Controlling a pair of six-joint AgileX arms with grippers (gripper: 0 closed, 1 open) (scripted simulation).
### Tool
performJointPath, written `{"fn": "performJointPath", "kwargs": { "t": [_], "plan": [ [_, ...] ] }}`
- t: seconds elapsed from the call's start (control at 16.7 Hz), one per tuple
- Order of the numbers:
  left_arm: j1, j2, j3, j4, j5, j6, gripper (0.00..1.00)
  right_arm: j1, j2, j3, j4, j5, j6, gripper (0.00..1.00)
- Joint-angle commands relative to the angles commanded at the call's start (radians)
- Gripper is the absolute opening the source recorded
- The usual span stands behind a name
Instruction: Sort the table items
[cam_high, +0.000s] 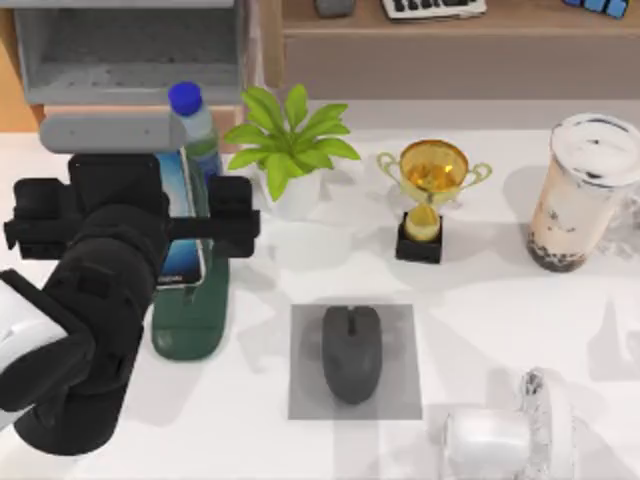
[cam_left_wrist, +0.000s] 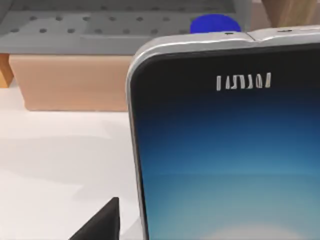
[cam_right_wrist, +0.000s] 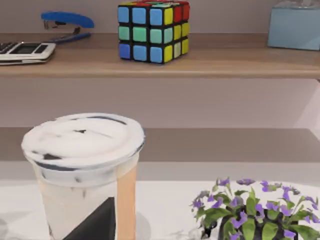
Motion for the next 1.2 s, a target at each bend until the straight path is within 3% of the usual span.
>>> {"fn": "performJointPath", "kwargs": {
  "t": [0.42,0.84,1.2],
  "plan": [
    [-0.086,0.081,0.053,0.054,0.047,-0.051,1.0,0.0,0.0,0.0,0.0,0.0,0.0,1.0],
    [-0.084,0.086,0.059,0.061,0.072,-0.057,1.0,0.0,0.0,0.0,0.0,0.0,0.0,1.0],
    [0.038,0.062,-0.127,0.05,0.045,-0.186,1.0,0.0,0.0,0.0,0.0,0.0,0.0,1.0]
  ]
}}
